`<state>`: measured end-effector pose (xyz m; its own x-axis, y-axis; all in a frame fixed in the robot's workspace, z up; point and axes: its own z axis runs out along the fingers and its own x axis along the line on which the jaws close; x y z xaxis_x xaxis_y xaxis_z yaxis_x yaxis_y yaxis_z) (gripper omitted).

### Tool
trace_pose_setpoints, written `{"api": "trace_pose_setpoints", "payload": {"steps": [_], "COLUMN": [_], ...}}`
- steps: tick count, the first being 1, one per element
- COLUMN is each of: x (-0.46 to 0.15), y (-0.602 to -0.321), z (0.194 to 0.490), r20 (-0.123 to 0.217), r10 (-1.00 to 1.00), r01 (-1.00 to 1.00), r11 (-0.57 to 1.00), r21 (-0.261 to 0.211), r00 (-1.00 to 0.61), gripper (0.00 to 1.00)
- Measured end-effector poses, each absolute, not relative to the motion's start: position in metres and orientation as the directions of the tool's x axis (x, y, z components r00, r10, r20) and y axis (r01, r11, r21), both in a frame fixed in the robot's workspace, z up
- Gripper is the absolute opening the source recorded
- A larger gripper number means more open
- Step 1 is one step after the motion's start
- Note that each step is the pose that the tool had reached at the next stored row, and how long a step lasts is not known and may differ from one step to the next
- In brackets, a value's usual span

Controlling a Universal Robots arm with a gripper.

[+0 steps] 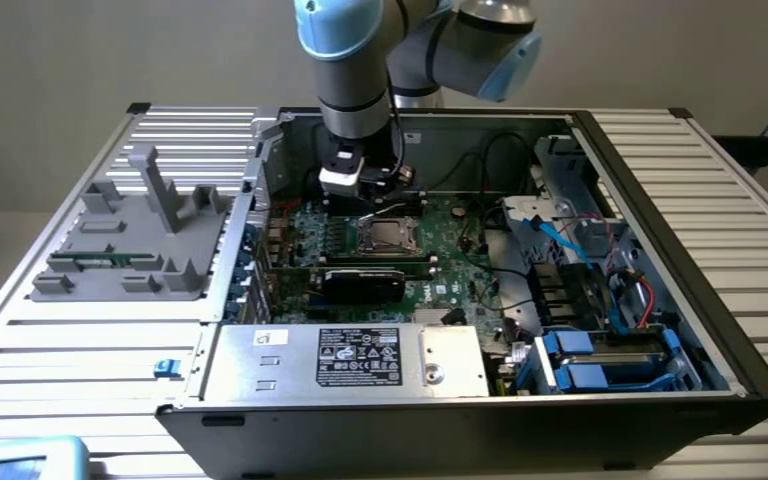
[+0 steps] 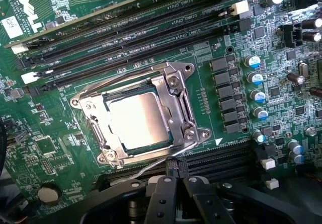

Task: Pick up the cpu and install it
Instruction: 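Install the first cpu locking lever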

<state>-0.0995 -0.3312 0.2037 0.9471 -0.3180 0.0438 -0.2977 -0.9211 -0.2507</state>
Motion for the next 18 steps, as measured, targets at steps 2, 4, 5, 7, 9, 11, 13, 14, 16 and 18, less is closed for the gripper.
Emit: {"api": "trace_pose_setpoints", "payload": {"steps": [2,4,5,7,9,11,13,14,16,18], "x": [-0.101,-0.104,-0.105,-0.108,-0.111,-0.114,-0.116,-0.117,-0.119,-0.119], "y": [-0.331,-0.330,-0.330,-0.329,-0.329,-0.329,-0.329,-0.329,-0.329,-0.329], "z": [0.205,0.205,0.205,0.205,0.205,0.205,0.205,0.205,0.206,0.207], "r20": [0.044,0.044,0.044,0.044,0.044,0.044,0.044,0.044,0.044,0.044], "r10": [-0.318,-0.318,-0.318,-0.318,-0.318,-0.318,-0.318,-0.318,-0.318,-0.318], "r01": [-0.298,-0.298,-0.298,-0.298,-0.298,-0.298,-0.298,-0.298,-0.298,-0.297], "r11": [-0.921,-0.921,-0.921,-0.921,-0.921,-0.921,-0.921,-0.921,-0.921,-0.921], "r21": [-0.251,-0.250,-0.251,-0.251,-0.251,-0.251,-0.251,-0.251,-0.251,-0.251], "r00": [0.947,0.947,0.947,0.947,0.947,0.947,0.947,0.947,0.947,0.947], "gripper": [0.11,0.11,0.11,0.11,0.11,0.11,0.11,0.11,0.11,0.11]}}
